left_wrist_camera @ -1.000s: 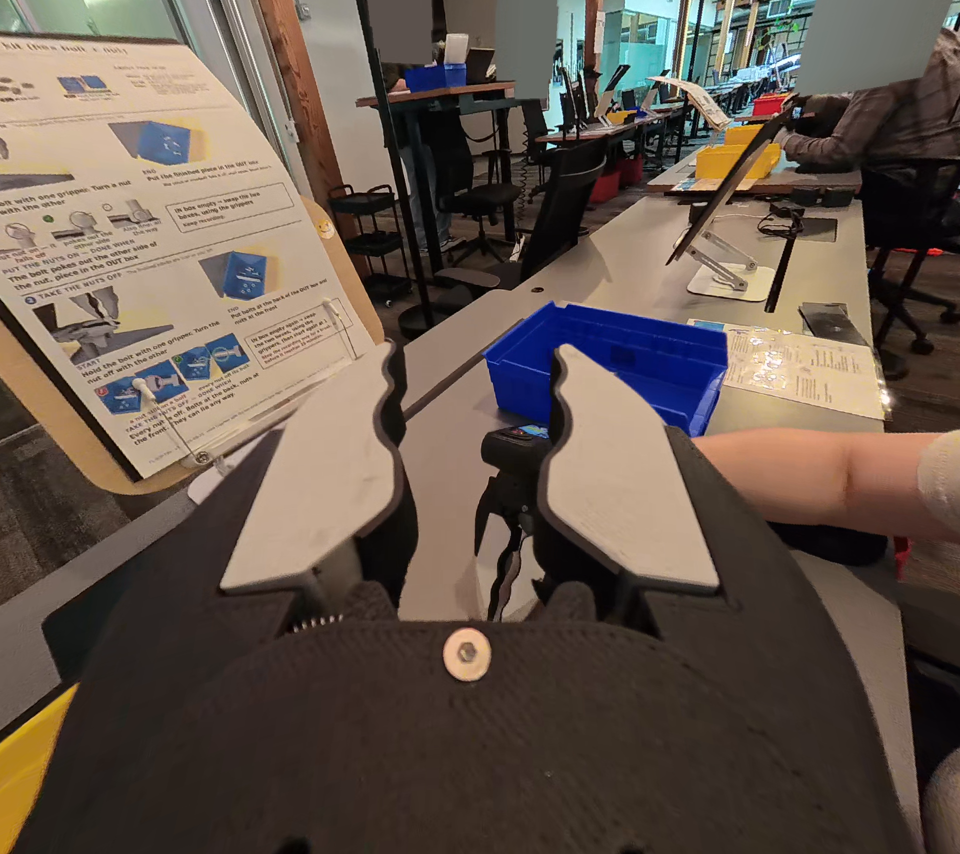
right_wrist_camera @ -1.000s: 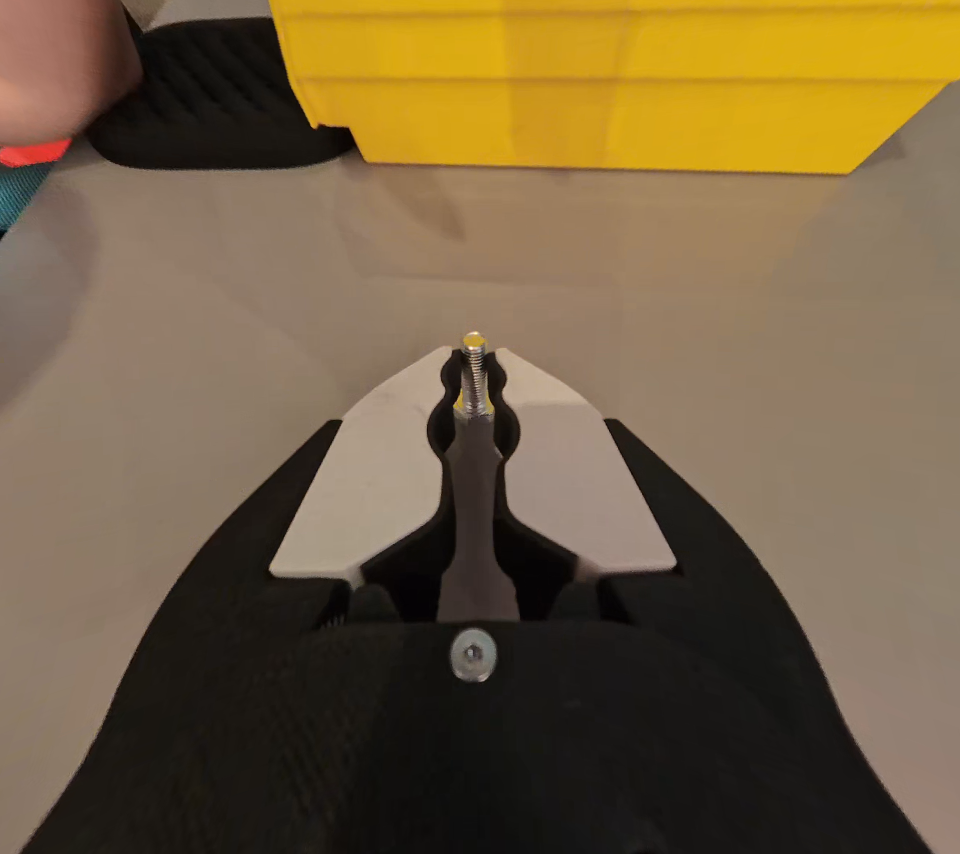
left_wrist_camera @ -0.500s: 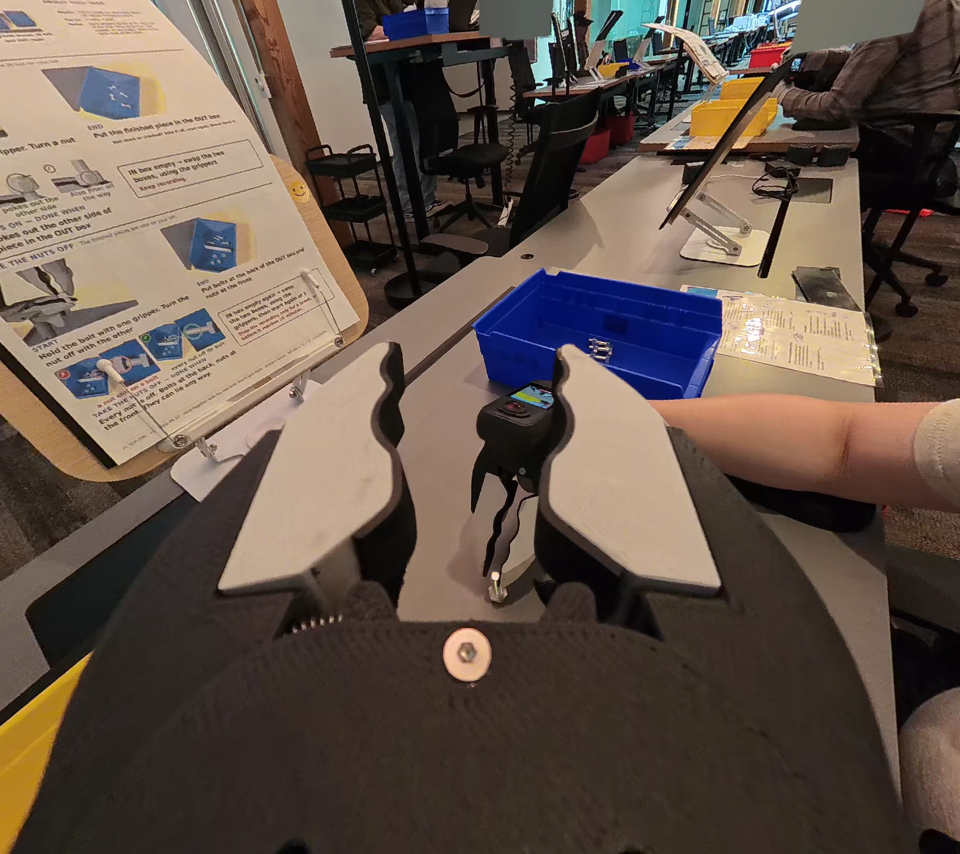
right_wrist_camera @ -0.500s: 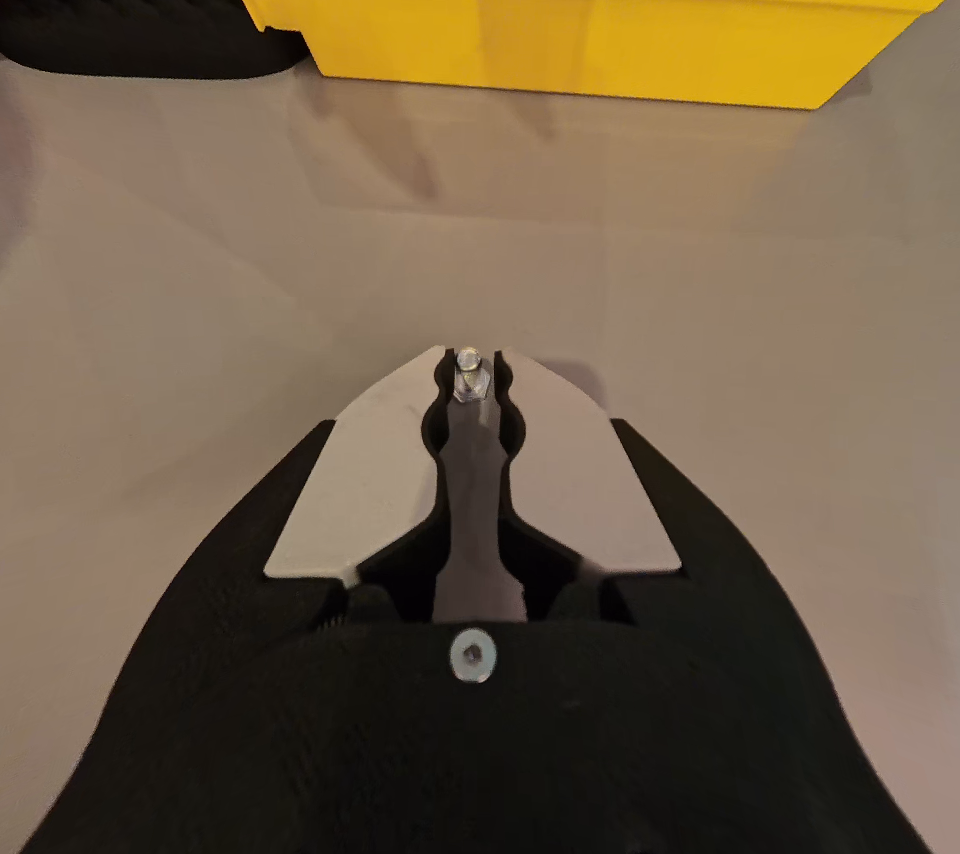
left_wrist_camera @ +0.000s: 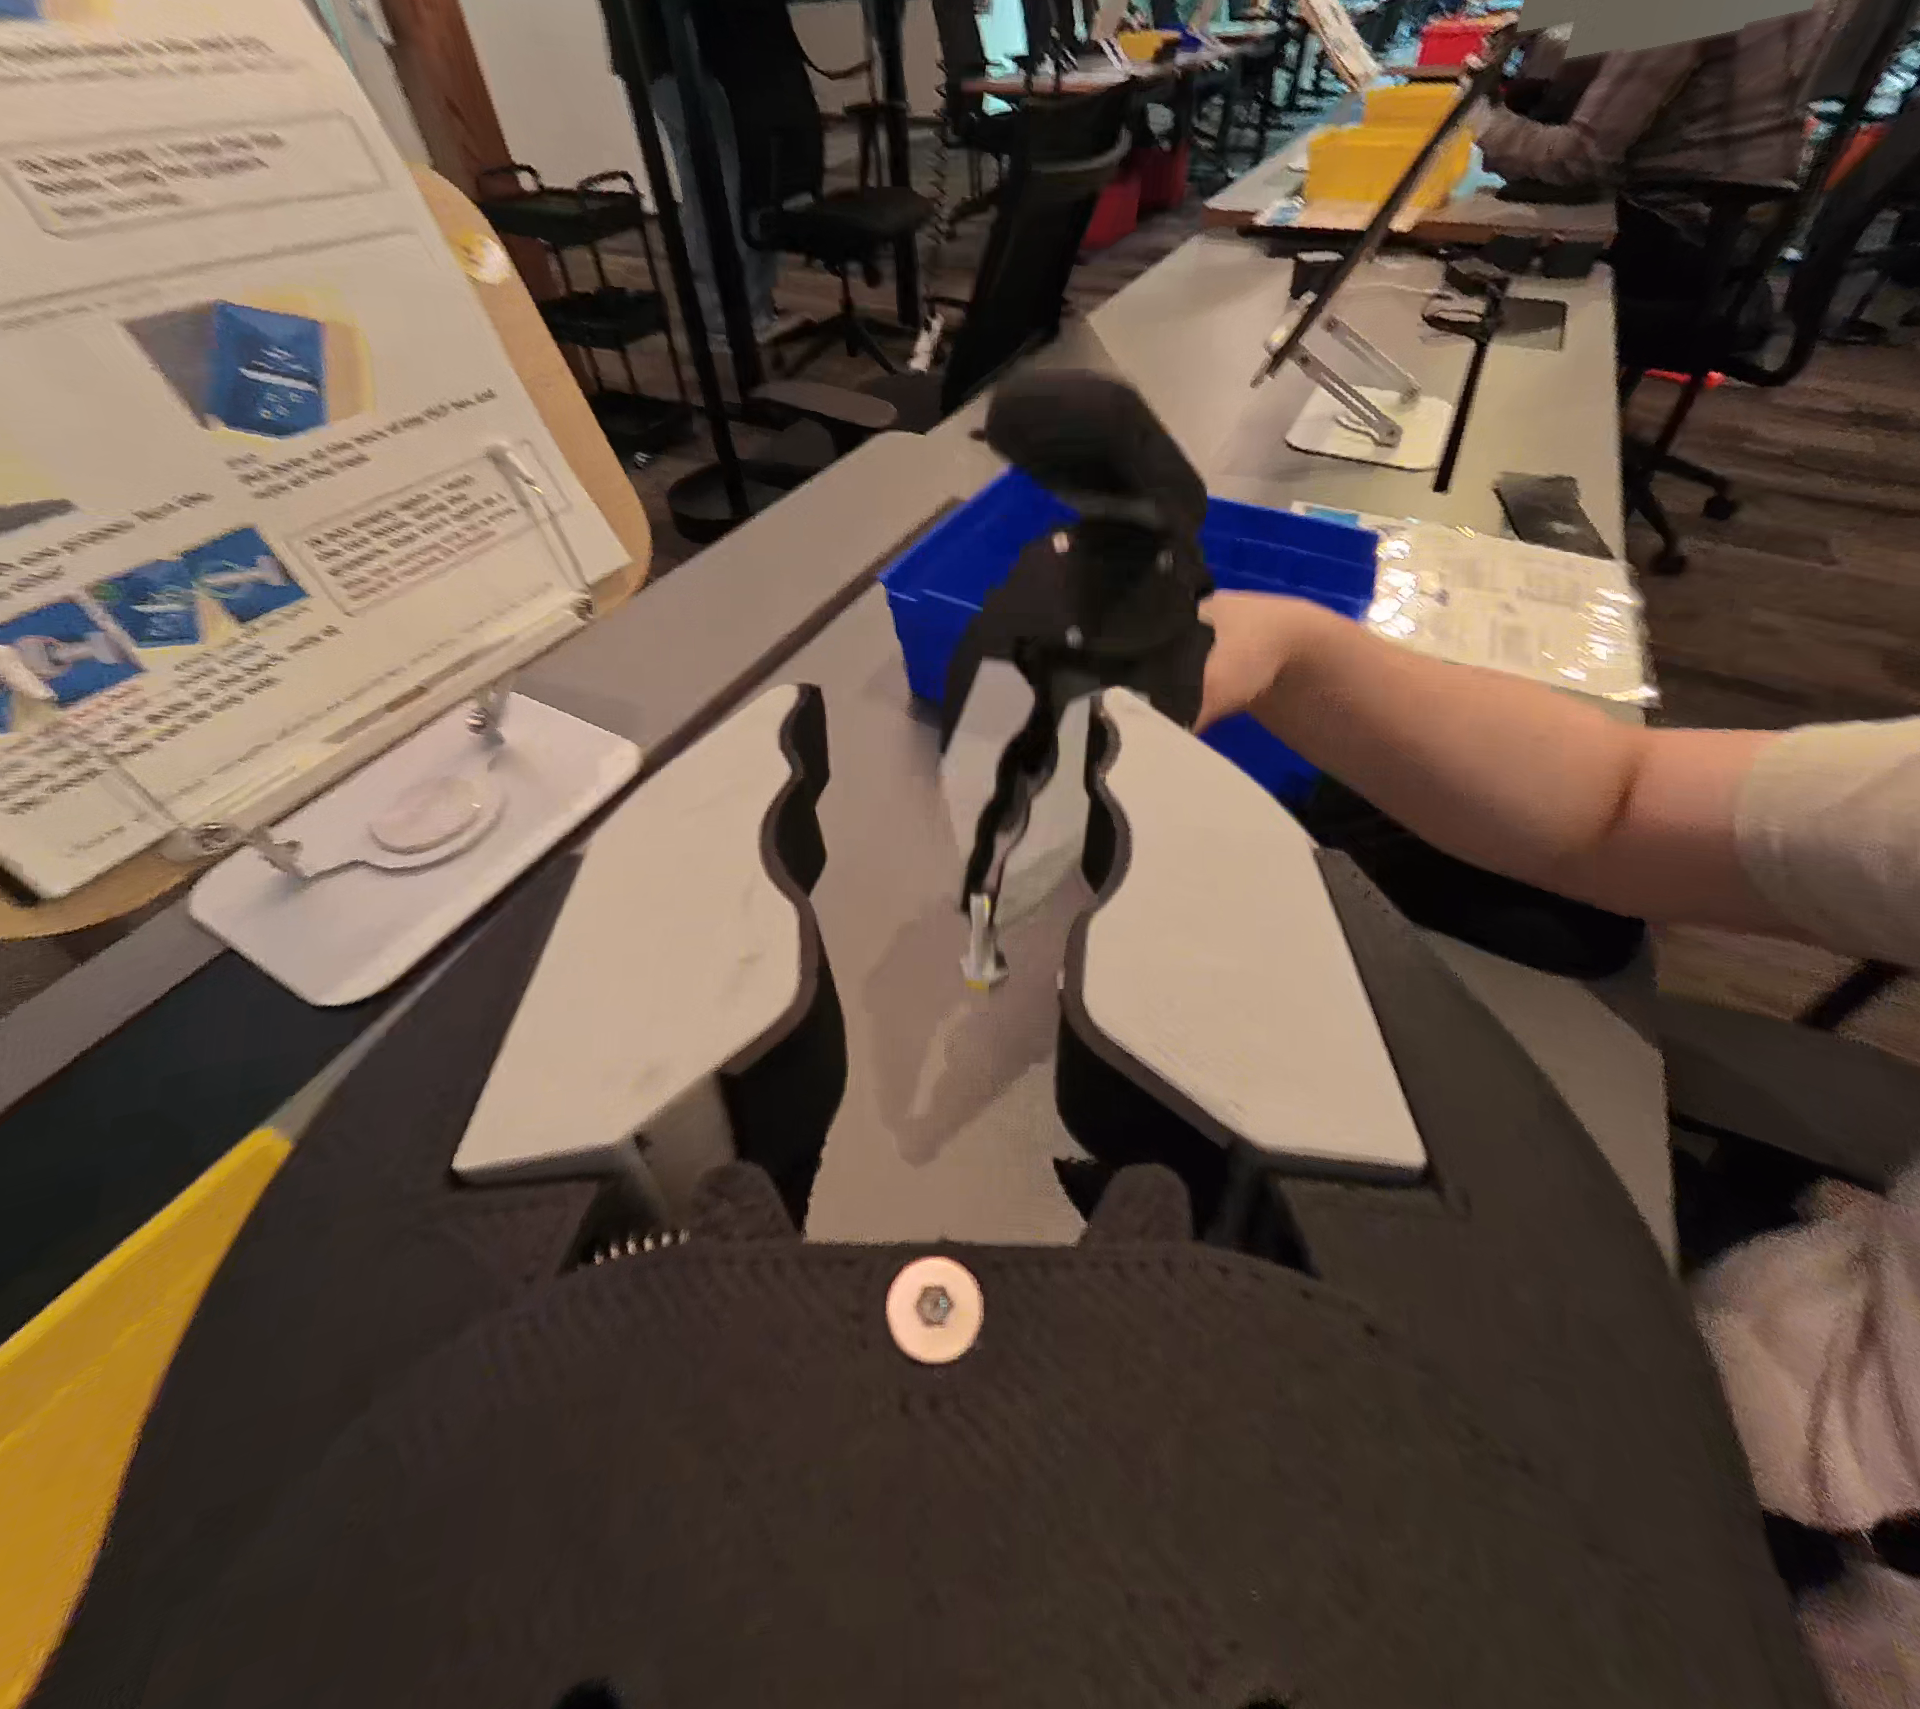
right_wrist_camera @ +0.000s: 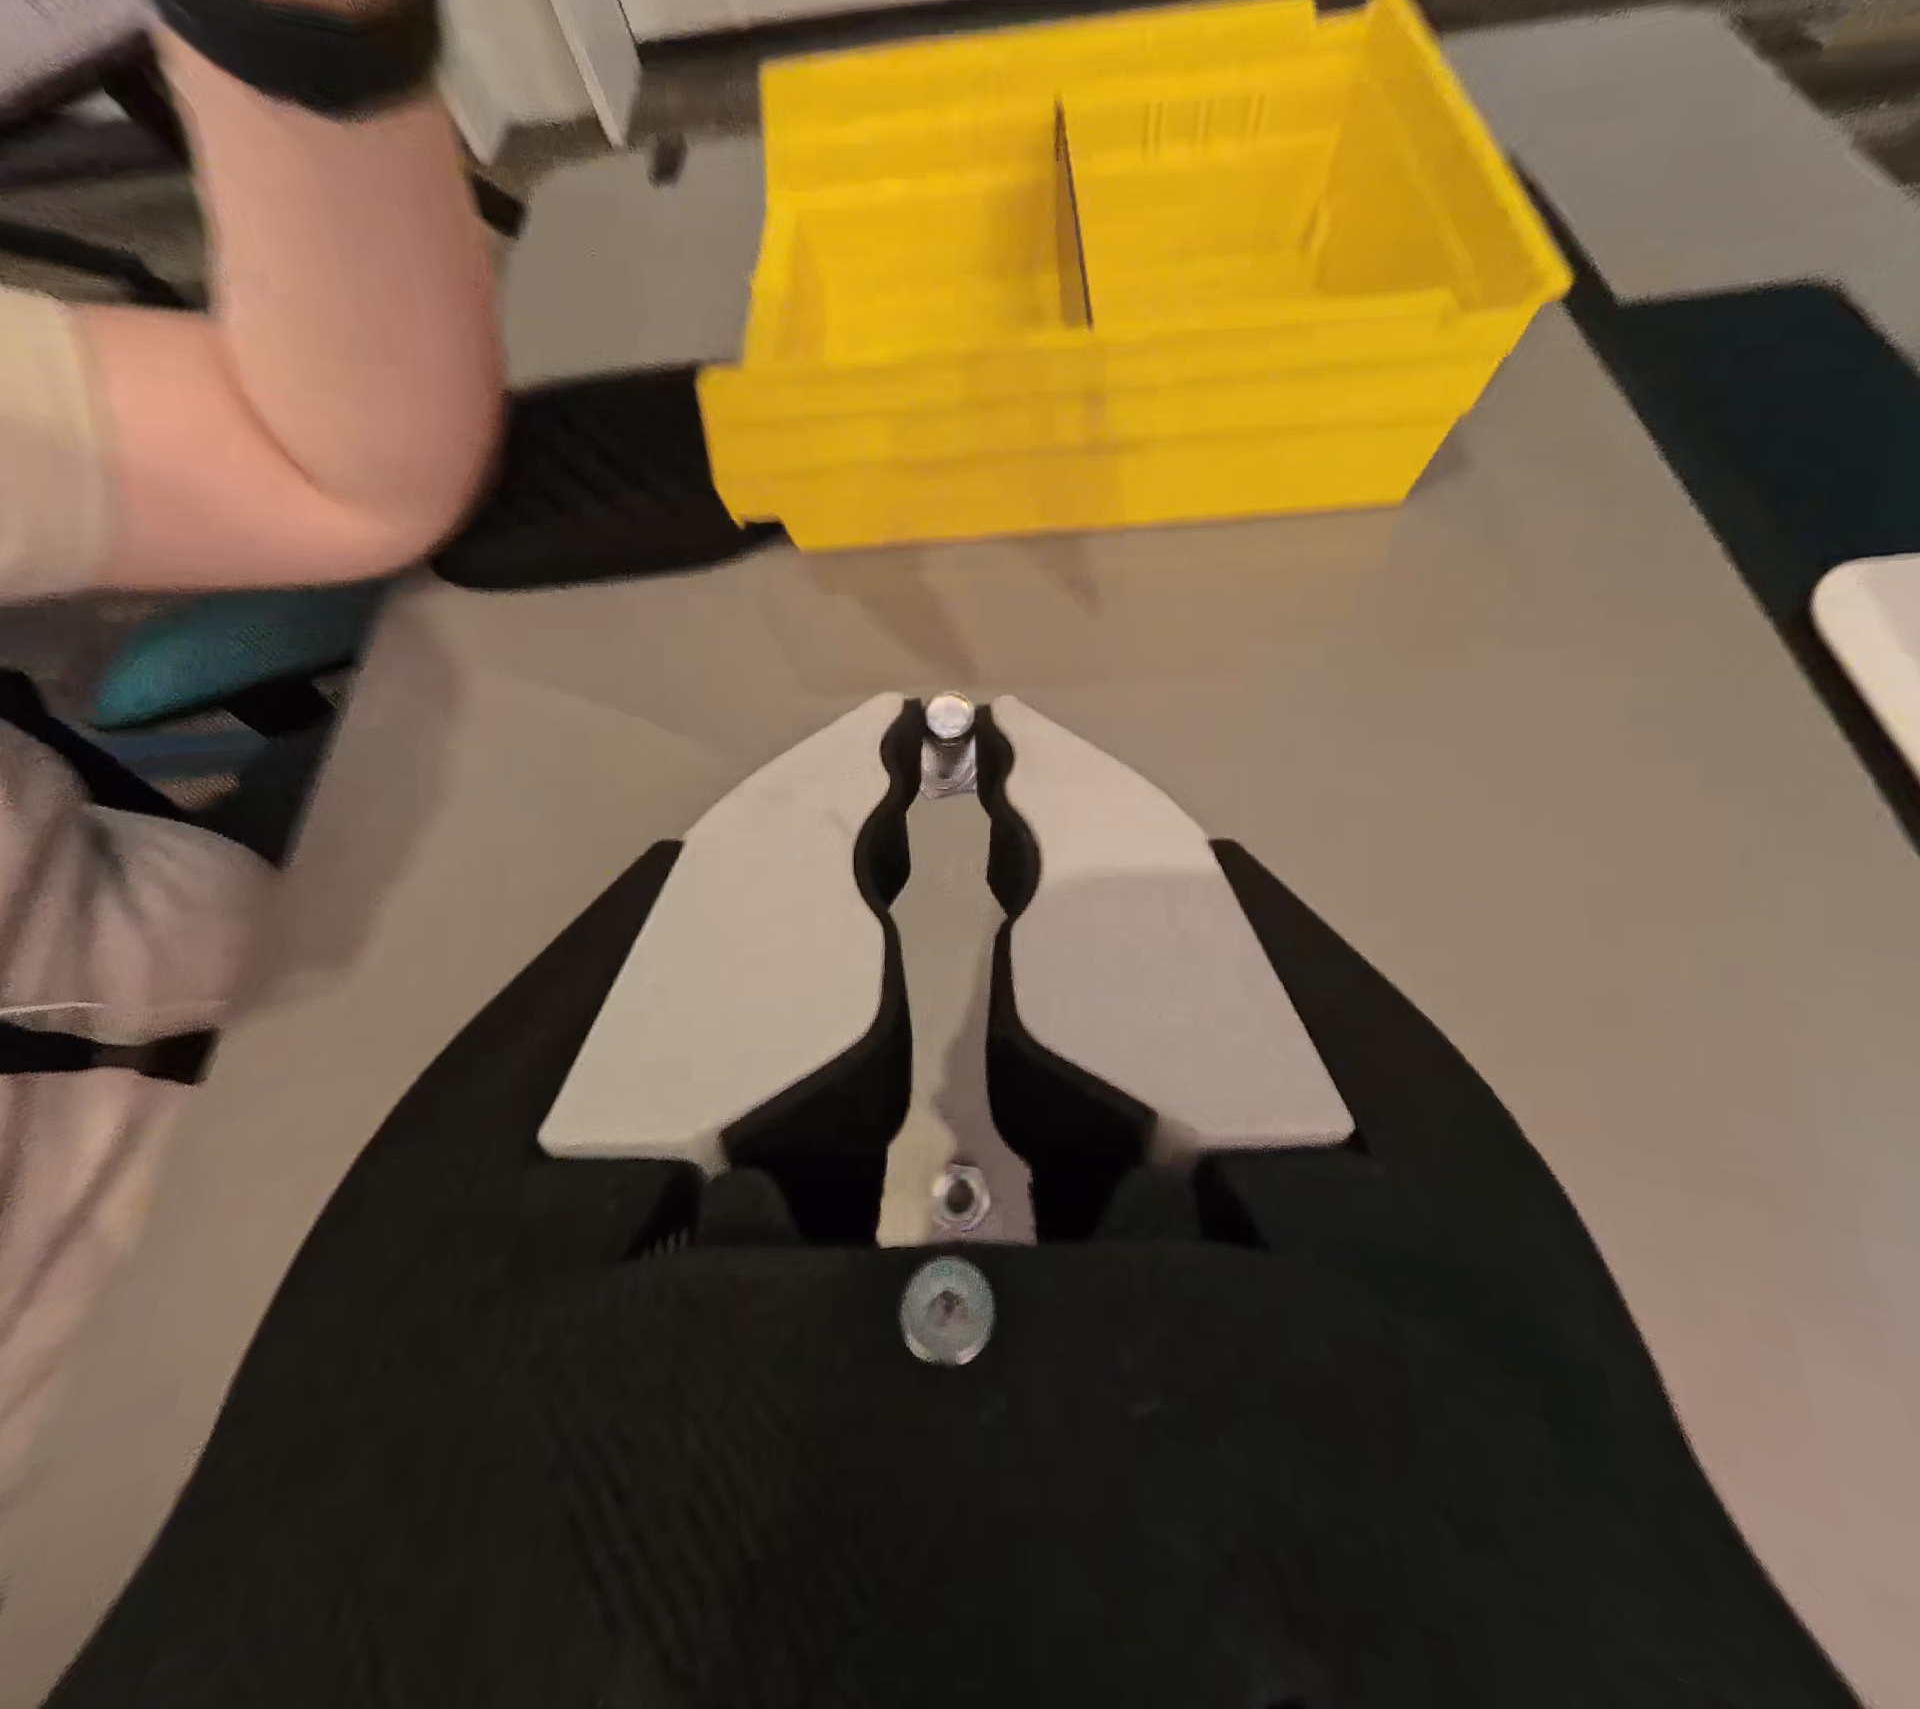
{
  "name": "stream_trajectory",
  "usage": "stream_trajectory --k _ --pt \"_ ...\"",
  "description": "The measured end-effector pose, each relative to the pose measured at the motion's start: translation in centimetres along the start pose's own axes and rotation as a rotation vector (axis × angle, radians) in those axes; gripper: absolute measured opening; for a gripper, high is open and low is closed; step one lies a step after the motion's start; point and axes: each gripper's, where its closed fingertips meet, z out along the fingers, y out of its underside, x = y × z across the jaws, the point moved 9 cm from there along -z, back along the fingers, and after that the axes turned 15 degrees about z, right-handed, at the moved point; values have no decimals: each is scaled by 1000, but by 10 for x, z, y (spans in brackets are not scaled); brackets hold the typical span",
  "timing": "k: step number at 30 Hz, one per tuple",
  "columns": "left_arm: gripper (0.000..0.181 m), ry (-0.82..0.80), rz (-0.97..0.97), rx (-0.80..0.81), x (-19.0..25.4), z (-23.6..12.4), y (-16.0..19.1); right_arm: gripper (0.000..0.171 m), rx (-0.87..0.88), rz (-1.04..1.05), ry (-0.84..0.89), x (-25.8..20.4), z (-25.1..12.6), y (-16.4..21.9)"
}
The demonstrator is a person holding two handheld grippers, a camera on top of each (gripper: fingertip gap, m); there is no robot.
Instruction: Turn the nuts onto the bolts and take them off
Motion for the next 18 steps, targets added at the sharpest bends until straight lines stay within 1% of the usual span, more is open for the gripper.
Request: stream_trajectory --k 3,6,8,14,16,18 --pt "44 165 -40 -38 8 26 12 11 63 16 -67 -18 -23 -12" --pt "31 267 -56 -74 15 50 24 11 98 28 -82 -28 -37 -19" --pt "31 311 -56 -124 19 61 30 11 112 42 -89 -31 -44 -22" --pt "31 392 -60 -167 32 82 40 11 152 59 -169 -39 -53 -26" --pt "27 407 -66 -182 34 87 44 10 141 56 -174 -40 -53 -25" --pt "17 433 -92 -183 35 90 46 10 132 44 -146 -39 -53 -25"
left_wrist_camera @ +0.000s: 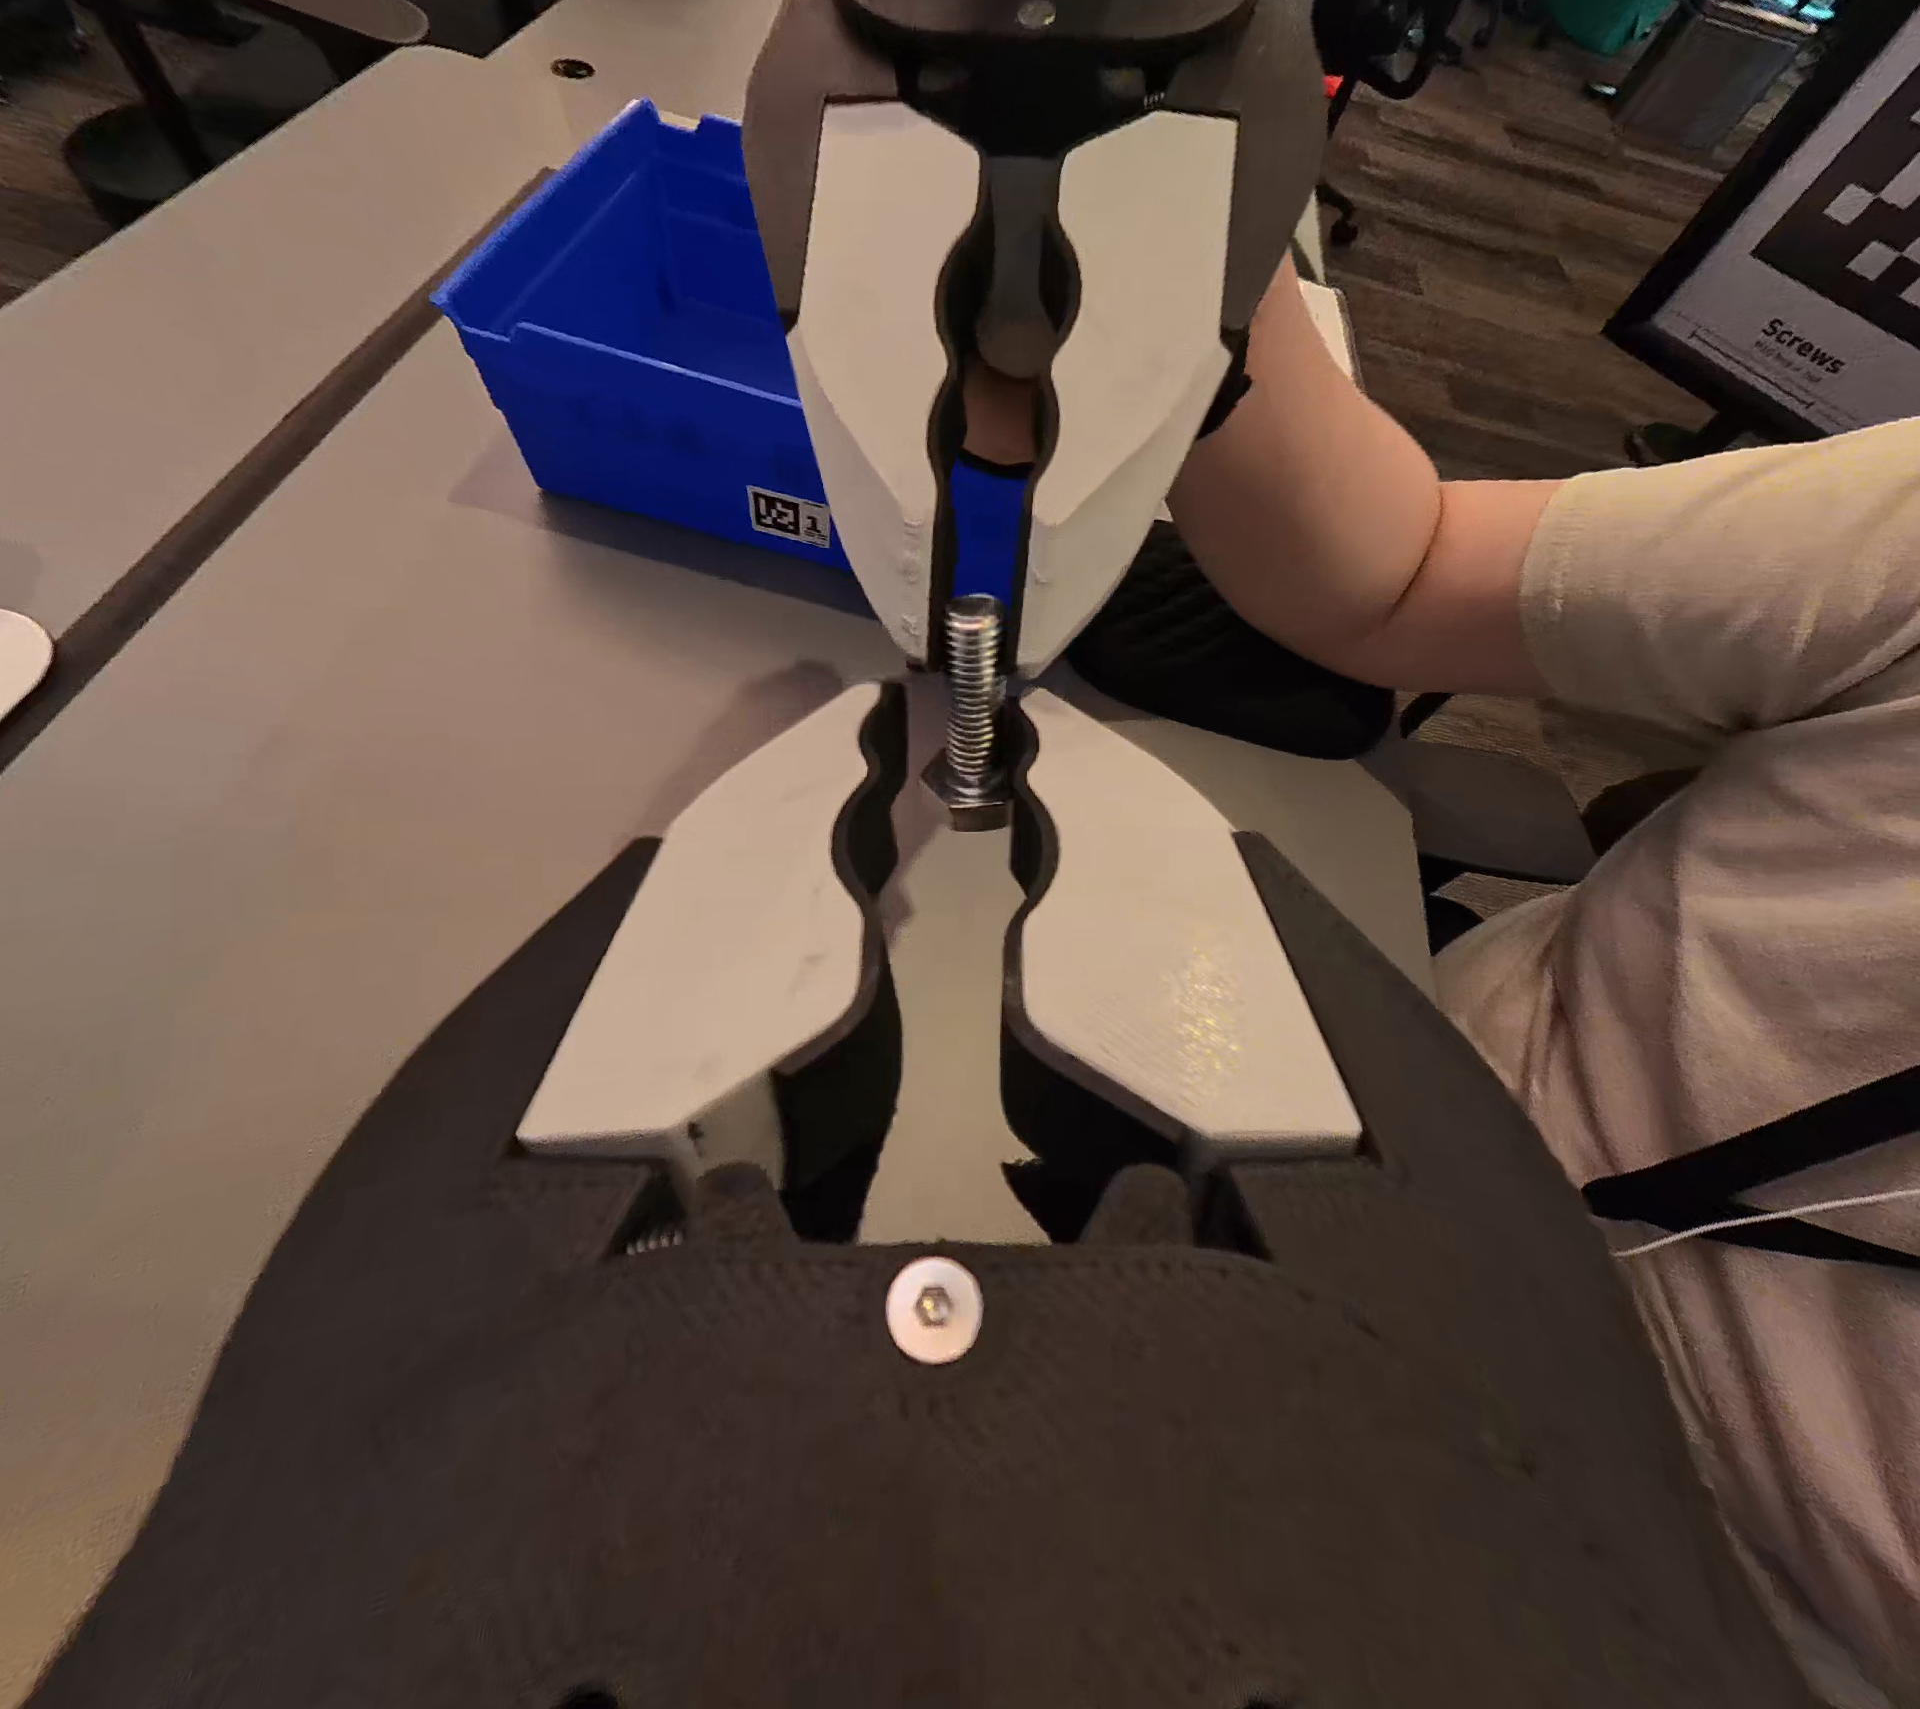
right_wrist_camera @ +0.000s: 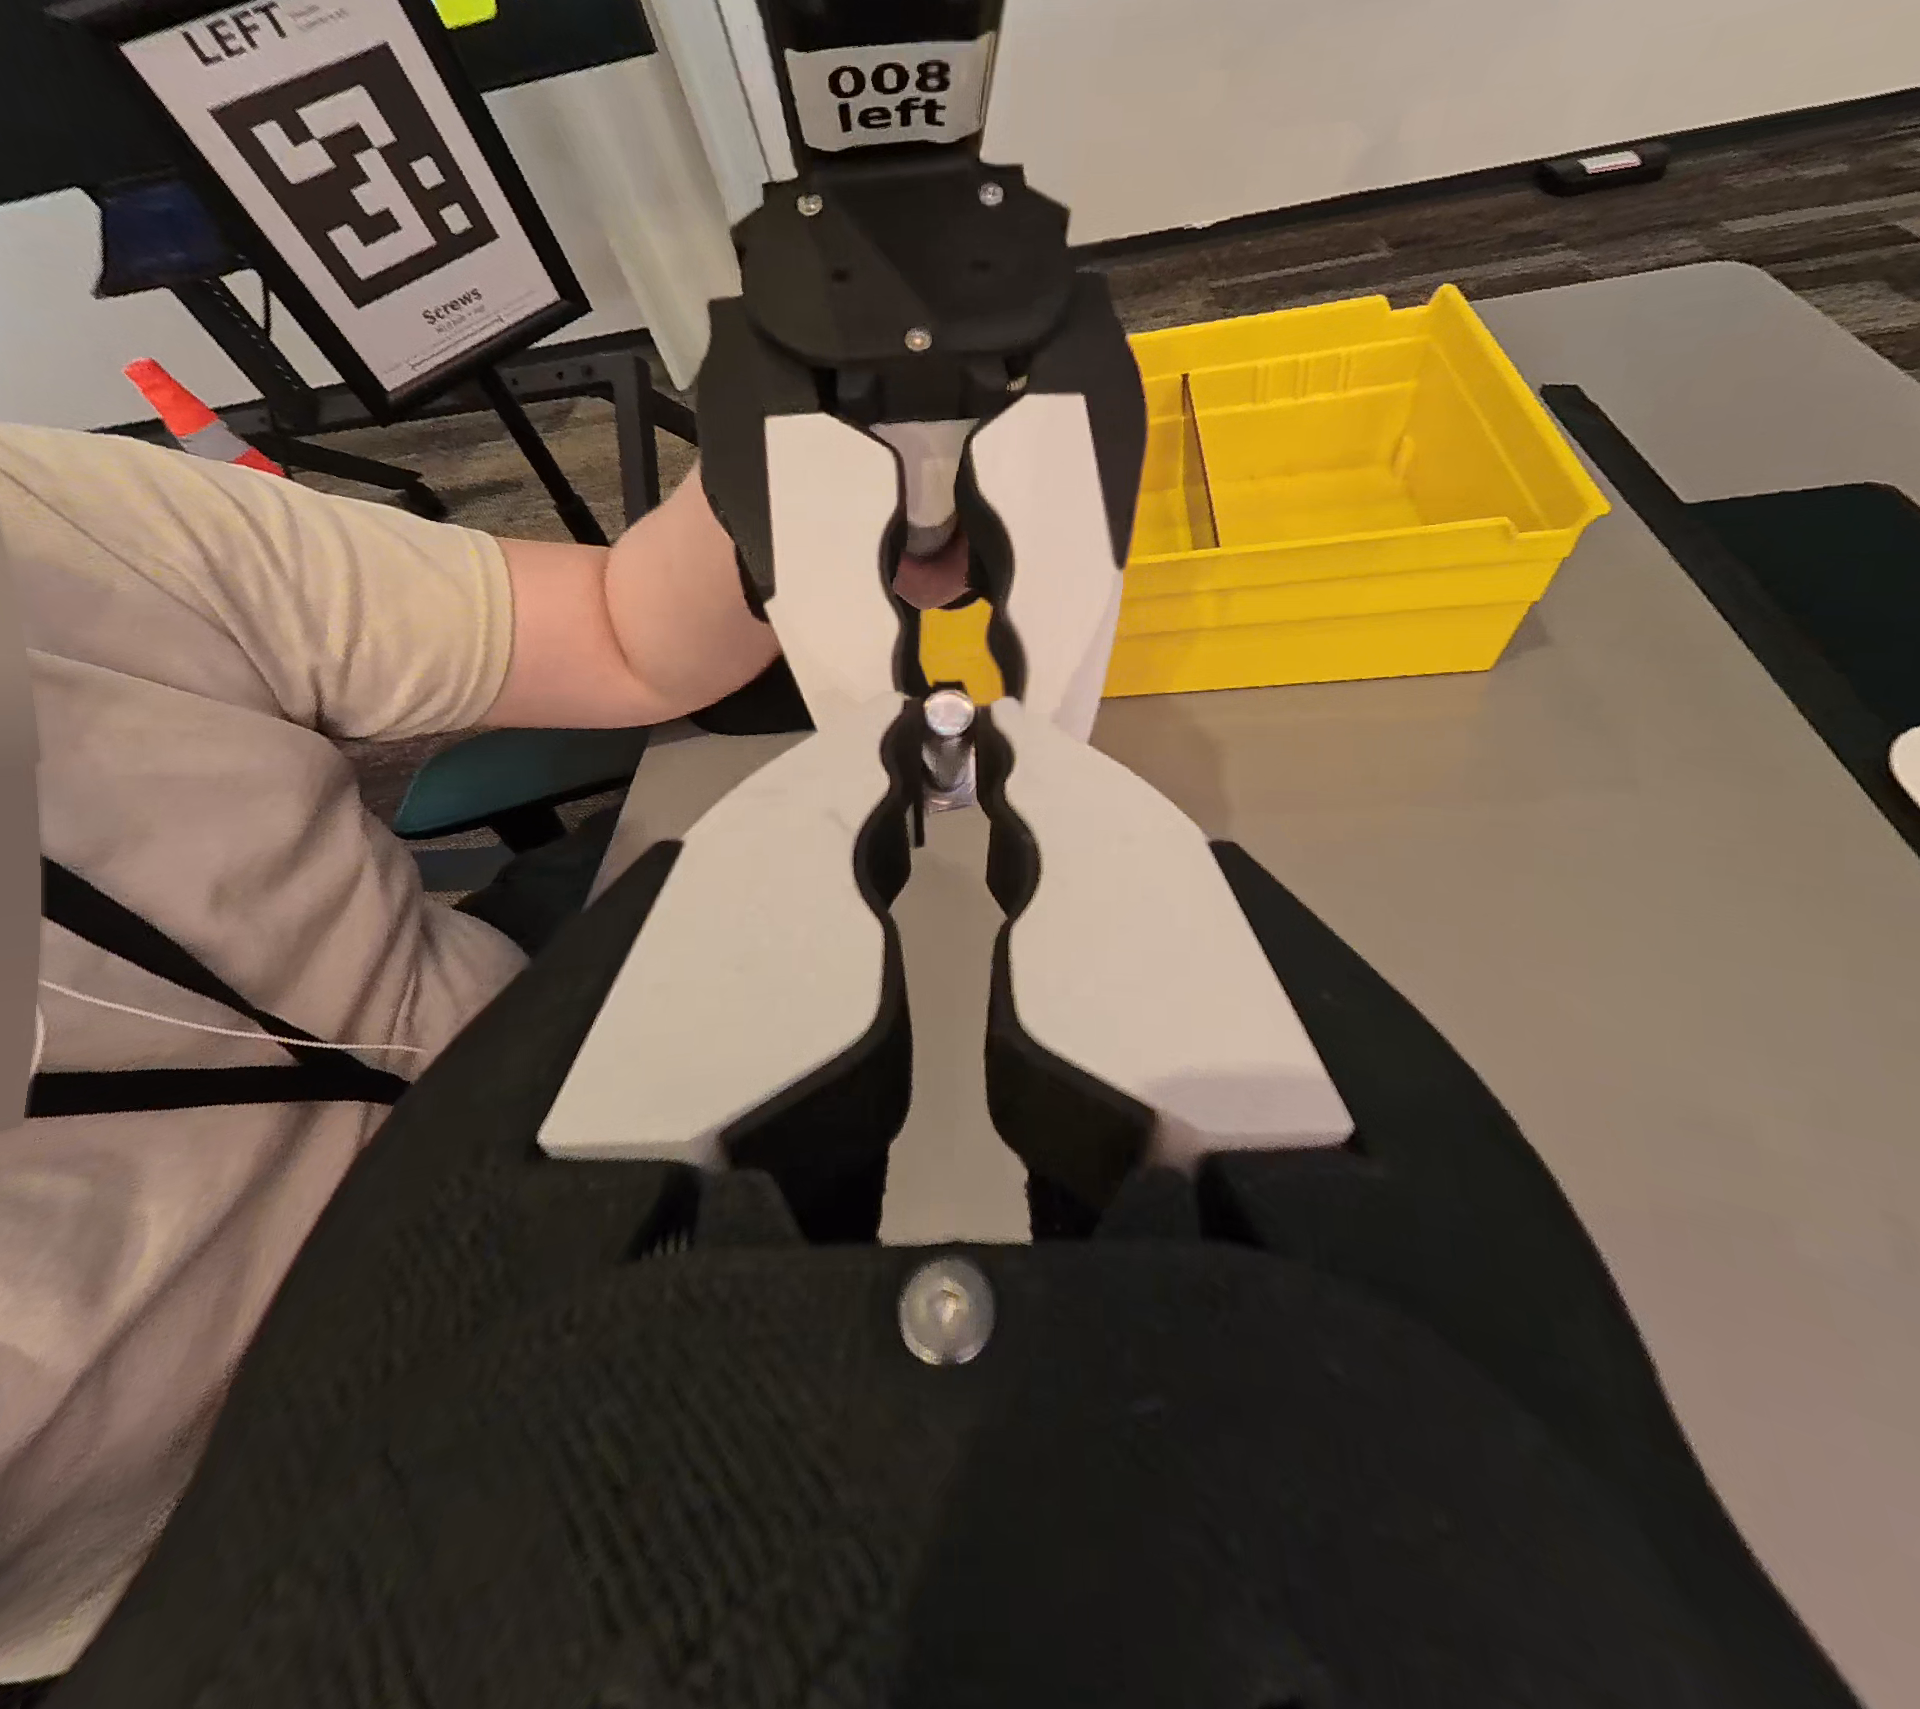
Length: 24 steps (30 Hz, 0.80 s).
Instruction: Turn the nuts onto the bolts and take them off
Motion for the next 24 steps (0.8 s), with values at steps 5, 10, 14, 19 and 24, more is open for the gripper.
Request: stream_trajectory --k 5,10,14,19,24 --pt "10 77 -90 74 -4 4 2 10 11 1 11 0 -4 -2" --pt "10 57 -73 86 -5 -1 -1 11 93 -101 28 -2 -4 -5" --pt "10 -69 -12 108 -7 -35 -10 45 158 -370 124 -7 -14 -2" --pt "10 -252 73 215 2 -102 -21 39 -471 -512 276 15 19 53" --pt "10 -340 101 267 15 -141 -24 36 -921 -413 324 48 60 105"
